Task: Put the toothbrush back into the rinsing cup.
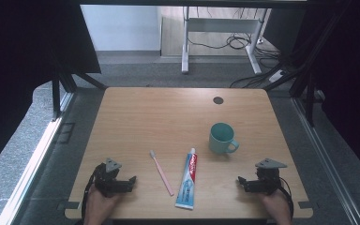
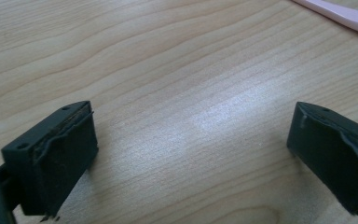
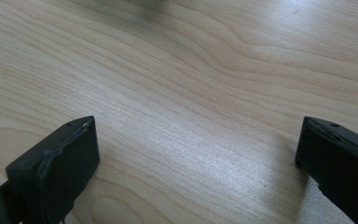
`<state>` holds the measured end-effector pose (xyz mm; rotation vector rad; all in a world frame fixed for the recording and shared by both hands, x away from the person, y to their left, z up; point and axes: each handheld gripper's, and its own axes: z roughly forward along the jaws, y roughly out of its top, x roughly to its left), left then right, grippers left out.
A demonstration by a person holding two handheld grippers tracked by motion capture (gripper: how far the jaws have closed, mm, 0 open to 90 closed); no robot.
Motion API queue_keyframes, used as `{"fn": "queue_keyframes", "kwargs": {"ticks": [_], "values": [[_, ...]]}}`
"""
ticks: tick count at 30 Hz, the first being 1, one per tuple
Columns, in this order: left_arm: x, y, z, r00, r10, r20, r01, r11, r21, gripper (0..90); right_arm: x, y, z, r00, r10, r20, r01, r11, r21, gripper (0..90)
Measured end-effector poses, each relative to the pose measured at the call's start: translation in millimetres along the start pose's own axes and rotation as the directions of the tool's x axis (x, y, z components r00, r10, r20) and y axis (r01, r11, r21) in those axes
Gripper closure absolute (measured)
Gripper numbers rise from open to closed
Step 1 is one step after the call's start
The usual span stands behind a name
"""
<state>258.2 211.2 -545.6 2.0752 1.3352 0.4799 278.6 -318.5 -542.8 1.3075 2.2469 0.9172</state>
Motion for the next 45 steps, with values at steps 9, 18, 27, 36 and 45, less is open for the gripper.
{"fn": "queue_keyframes", "kwargs": {"ticks": [9,18,27,36,45], "values": [[0.1,0.9,0.5,0.9997,-0.016,-0.016,0.015,0.9999,-0.006,4.3,0.0,0.1,0.0,1.0,0.0,0.0,0.0,1.0,0.0,0.0],[0.4,2.0,1.2,1.0,-0.002,-0.008,0.003,1.0,0.005,2.5,0.0,0.1,0.0,1.0,0.0,0.0,0.0,1.0,0.0,0.0],[0.8,8.5,0.9,1.0,-0.005,-0.002,0.005,0.9987,0.05,4.0,0.0,0.1,0.0,1.0,0.0,0.0,0.0,1.0,0.0,0.0],[0.5,26.9,-0.5,0.9995,0.017,0.025,-0.022,0.9799,0.198,9.1,0.0,0.1,0.0,1.0,0.0,0.0,0.0,1.0,0.0,0.0],[-0.2,53.3,2.2,0.9989,0.008,0.046,-0.026,0.9161,0.4,13.2,0.0,0.1,0.0,1.0,0.0,0.0,0.0,1.0,0.0,0.0]]}}
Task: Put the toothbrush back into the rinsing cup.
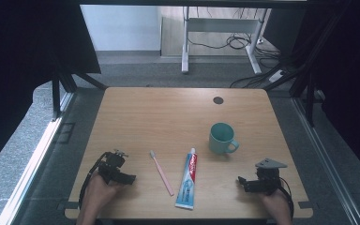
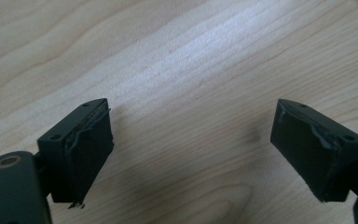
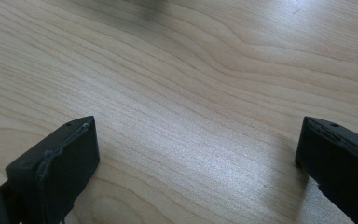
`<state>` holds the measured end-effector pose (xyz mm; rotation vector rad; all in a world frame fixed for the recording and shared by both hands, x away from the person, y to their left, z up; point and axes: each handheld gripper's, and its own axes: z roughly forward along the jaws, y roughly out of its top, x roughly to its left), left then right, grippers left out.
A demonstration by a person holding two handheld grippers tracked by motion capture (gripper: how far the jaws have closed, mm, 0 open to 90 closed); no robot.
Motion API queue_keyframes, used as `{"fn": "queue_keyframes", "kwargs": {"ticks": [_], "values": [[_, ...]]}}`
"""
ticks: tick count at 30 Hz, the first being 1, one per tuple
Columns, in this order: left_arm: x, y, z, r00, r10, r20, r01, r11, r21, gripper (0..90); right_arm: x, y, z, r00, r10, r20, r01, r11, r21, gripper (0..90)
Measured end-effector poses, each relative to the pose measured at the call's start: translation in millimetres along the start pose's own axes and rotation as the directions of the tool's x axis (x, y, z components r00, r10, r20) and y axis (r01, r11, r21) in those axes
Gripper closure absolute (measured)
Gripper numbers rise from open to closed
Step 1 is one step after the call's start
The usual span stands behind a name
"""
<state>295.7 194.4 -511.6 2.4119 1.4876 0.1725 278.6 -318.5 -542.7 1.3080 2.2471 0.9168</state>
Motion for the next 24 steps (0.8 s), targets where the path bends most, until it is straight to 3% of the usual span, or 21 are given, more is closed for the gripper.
{"fn": "queue_keyframes", "kwargs": {"ticks": [7,17,24], "values": [[-0.7,21.8,-1.3,0.9994,-0.02,0.028,0.016,0.9923,0.123,15.3,0.0,0.0,0.0,1.0,0.0,0.0,0.0,1.0,0.0,0.0],[-13.9,41.8,-4.6,0.9966,-0.05,0.066,0.039,0.9871,0.155,16.5,0.0,0.0,0.0,1.0,0.0,0.001,0.0,1.0,0.001,0.0],[-44.1,65.1,-2.4,0.9957,-0.02,0.091,0.004,0.9853,0.171,21.1,-0.1,0.0,0.0,1.0,-0.001,0.001,0.001,1.0,0.0,0.0]]}}
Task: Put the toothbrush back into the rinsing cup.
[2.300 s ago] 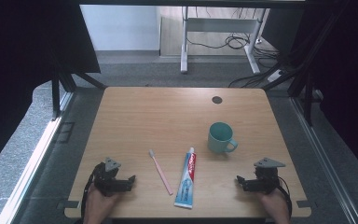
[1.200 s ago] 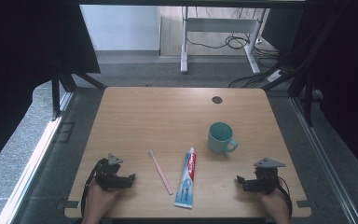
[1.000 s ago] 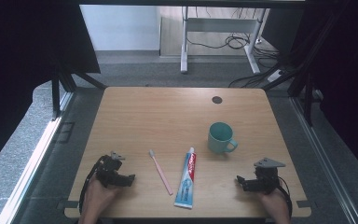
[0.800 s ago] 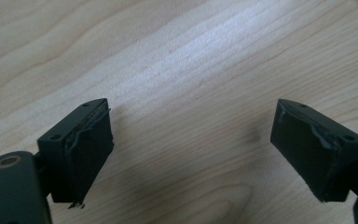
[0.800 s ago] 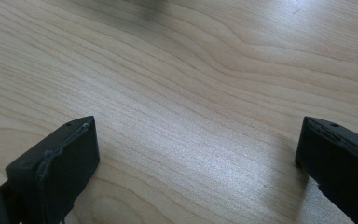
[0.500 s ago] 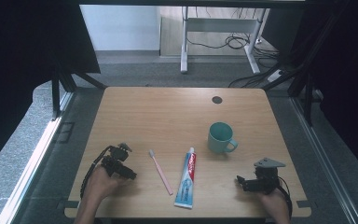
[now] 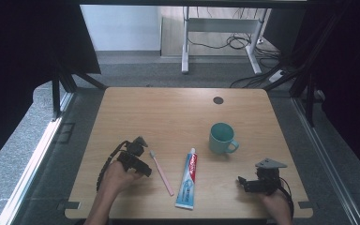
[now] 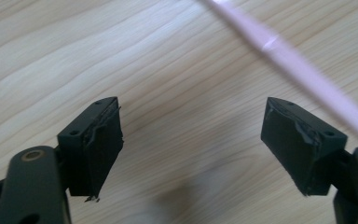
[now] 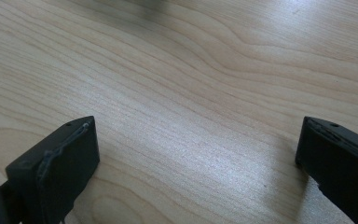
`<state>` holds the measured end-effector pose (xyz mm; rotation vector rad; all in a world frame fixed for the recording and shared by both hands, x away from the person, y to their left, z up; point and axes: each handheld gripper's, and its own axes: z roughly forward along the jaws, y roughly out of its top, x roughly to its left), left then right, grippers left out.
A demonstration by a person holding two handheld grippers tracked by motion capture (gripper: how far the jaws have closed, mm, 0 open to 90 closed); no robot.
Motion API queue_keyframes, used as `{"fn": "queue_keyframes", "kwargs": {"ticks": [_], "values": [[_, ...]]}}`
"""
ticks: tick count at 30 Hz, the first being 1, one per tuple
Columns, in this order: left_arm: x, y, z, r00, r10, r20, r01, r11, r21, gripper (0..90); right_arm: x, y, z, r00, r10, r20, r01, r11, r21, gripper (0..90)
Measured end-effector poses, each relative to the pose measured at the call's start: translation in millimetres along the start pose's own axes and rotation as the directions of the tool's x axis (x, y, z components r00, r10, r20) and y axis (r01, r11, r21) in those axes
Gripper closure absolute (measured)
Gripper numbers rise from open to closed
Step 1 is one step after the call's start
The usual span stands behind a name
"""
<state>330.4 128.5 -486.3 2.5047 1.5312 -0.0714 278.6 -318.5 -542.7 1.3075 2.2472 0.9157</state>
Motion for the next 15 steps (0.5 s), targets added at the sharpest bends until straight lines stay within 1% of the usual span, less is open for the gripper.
{"fn": "queue_keyframes", "kwargs": {"ticks": [3,9,13,15], "values": [[-13.2,10.9,4.0,0.9998,0.019,0.0,-0.019,0.9997,0.018,23.2,0.0,0.0,0.0,1.0,0.0,0.0,0.0,1.0,0.0,0.0],[-33.6,28.1,12.7,0.9989,0.046,0.0,-0.046,0.9982,0.039,27.6,0.0,0.0,0.0,1.0,0.0,0.0,0.0,1.0,0.0,0.0],[-44.2,35.4,16.5,0.9983,0.058,-0.003,-0.058,0.997,0.051,30.4,0.0,0.0,0.0,1.0,0.0,0.0,0.0,1.0,0.0,0.0],[-47.3,37.6,18.2,0.9984,0.056,-0.006,-0.056,0.997,0.054,32.7,0.0,0.0,0.0,1.0,0.0,0.0,0.0,1.0,0.0,0.0]]}}
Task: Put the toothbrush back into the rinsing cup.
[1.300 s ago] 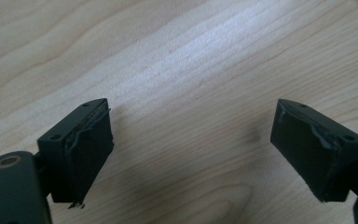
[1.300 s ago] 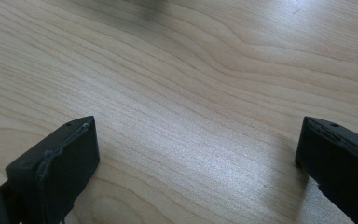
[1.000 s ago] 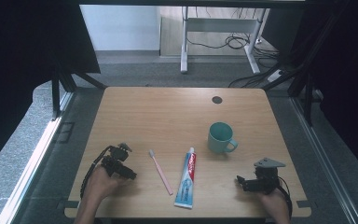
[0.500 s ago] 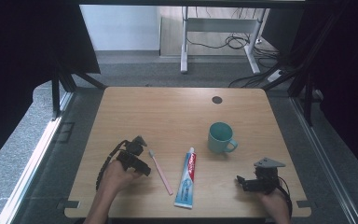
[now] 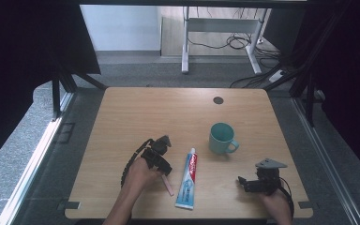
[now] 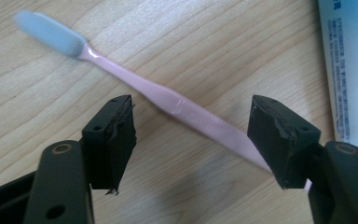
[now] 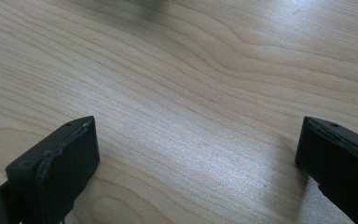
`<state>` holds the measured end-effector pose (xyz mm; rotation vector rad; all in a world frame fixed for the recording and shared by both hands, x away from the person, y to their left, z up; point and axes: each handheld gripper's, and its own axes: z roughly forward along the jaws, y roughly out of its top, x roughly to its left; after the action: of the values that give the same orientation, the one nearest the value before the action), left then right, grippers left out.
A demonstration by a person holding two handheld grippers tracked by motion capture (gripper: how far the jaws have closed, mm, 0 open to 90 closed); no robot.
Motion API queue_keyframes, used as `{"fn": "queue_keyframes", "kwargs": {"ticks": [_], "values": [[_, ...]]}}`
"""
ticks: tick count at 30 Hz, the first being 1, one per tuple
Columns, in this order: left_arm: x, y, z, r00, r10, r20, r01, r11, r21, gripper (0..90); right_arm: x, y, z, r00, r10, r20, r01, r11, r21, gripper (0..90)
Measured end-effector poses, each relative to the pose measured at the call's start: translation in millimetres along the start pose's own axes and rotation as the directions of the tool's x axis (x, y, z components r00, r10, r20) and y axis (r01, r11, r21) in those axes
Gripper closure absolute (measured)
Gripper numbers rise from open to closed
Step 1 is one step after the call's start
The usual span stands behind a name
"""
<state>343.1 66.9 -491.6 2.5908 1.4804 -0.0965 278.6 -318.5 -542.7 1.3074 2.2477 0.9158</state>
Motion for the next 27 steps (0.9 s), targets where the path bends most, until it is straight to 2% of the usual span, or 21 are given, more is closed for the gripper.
{"fn": "queue_keyframes", "kwargs": {"ticks": [6,9,15,18,22,23,27], "values": [[-4.7,3.1,7.2,1.0,-0.005,0.002,0.005,0.9998,0.021,35.6,0.0,0.0,0.0,1.0,0.001,0.0,-0.001,1.0,0.0,0.0],[-7.3,2.8,7.9,0.9998,-0.008,-0.017,0.008,0.9998,0.016,36.3,0.0,0.0,0.0,1.0,0.001,0.0,-0.001,1.0,0.0,0.0],[-10.3,0.2,7.2,0.9985,0.01,-0.054,-0.009,0.9996,0.026,45.4,0.0,0.0,0.0,1.0,0.0,0.0,0.0,1.0,0.0,0.0],[-12.0,-0.6,6.8,0.9956,0.02,-0.092,-0.018,0.9994,0.029,50.6,0.0,0.0,0.0,1.0,0.001,0.0,-0.001,1.0,0.0,0.0],[-10.3,-2.3,6.1,0.9924,0.029,-0.119,-0.025,0.9991,0.035,58.3,0.0,0.0,0.0,1.0,0.0,0.0,0.0,1.0,0.0,0.0],[-9.3,-3.6,5.7,0.99,0.038,-0.136,-0.033,0.9985,0.043,60.2,0.0,0.0,0.0,1.0,0.0,0.0,0.0,1.0,0.0,0.0],[-7.0,-5.8,4.6,0.987,0.047,-0.153,-0.041,0.9981,0.045,65.2,0.0,0.0,0.0,1.0,0.0,0.0,0.0,1.0,0.0,0.0]]}}
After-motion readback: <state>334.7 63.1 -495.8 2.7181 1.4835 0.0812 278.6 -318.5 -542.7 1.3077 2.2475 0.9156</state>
